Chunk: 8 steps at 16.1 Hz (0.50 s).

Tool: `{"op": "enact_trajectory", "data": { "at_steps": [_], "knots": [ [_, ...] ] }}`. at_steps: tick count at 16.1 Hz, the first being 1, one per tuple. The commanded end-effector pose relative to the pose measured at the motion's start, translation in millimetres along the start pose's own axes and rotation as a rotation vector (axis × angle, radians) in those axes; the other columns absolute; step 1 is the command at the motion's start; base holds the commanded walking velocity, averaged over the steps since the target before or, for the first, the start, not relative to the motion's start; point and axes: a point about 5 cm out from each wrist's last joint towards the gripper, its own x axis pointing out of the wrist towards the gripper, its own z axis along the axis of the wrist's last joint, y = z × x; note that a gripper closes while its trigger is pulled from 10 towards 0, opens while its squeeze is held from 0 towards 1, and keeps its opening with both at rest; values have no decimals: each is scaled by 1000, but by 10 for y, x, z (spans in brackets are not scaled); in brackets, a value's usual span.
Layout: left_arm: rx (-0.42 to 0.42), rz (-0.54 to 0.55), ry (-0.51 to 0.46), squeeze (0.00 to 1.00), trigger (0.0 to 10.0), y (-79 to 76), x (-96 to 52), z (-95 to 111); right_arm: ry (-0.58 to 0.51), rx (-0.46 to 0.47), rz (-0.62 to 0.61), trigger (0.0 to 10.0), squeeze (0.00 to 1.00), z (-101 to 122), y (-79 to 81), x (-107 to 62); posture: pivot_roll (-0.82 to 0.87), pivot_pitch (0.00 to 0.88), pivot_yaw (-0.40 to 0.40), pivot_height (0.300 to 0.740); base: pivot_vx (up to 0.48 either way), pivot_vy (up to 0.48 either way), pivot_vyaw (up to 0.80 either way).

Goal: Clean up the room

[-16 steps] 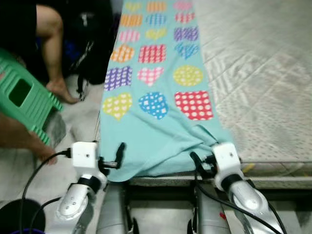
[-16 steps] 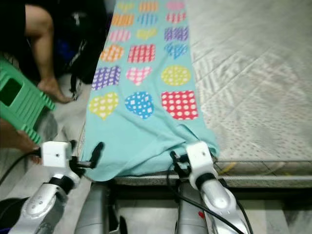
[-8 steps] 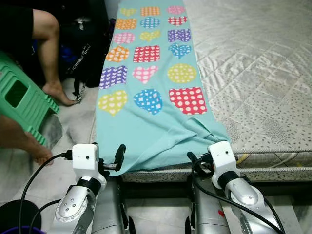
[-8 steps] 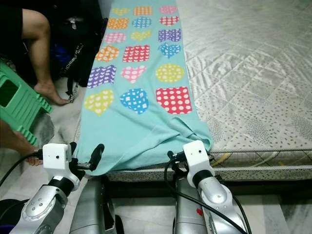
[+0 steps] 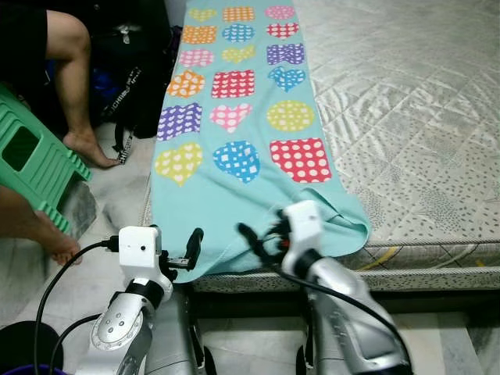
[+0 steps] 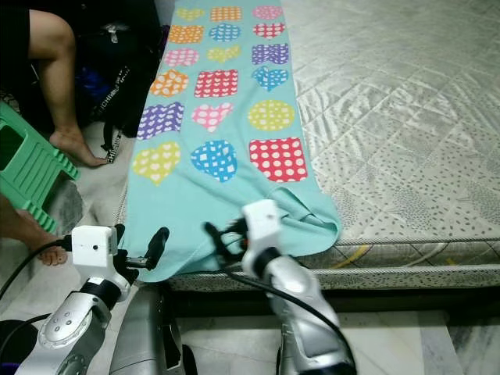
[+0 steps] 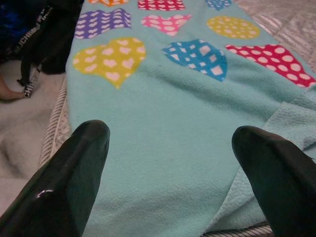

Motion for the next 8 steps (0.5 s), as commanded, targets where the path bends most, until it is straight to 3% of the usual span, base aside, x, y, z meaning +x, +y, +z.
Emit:
{"op": "enact_trajectory", "data": {
  "at_steps": [1,2,5,8],
  "knots": [
    [7,19,11,0,10000,37,-3,-9,20,-28,-32,10000,0,-47,17,74,-53,120,68,521,0,0,0],
    [8,21,9,0,10000,38,3,-4,34,-100,-103,10000,0,-50,-11,150,-52,119,68,521,0,0,0],
    [8,19,6,0,10000,23,9,4,41,-192,-184,10000,0,-44,-32,249,-46,118,67,521,0,0,0],
    [10,23,0,0,10000,22,22,16,145,-330,-306,10000,0,-271,-163,355,-34,113,62,521,0,0,0]
  ]
}}
